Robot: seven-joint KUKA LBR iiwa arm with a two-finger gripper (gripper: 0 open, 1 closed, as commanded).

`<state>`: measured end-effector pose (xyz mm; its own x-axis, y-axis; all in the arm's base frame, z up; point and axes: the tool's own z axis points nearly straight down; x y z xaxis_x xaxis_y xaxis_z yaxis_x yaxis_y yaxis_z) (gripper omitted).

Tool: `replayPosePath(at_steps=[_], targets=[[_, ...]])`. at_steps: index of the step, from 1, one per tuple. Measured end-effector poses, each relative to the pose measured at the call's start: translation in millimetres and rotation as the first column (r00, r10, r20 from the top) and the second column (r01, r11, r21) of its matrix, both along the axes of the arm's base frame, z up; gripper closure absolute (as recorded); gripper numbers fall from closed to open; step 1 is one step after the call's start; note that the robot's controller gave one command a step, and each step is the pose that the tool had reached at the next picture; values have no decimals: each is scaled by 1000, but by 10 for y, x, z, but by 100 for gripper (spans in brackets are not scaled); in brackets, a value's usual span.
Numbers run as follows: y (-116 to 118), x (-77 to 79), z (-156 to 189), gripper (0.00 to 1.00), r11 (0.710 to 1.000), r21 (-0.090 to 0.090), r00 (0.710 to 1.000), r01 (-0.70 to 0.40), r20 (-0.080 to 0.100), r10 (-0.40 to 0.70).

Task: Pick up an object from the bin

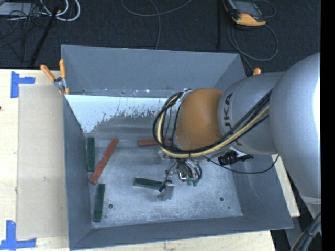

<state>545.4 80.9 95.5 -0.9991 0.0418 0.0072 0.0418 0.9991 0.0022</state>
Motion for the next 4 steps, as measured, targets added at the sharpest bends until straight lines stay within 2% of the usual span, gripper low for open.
replayPosePath(at_steps=[1, 2, 3, 4], targets=[[211, -168, -276, 0, 999, -2, 999, -33, 2, 33], [176, 141, 89, 0, 920, -3, 920, -393, 10, 393], [91, 84, -277, 0, 885, -1, 885, -465, 3, 465], [94, 92, -259, 100, 886, -2, 886, -464, 6, 464]])
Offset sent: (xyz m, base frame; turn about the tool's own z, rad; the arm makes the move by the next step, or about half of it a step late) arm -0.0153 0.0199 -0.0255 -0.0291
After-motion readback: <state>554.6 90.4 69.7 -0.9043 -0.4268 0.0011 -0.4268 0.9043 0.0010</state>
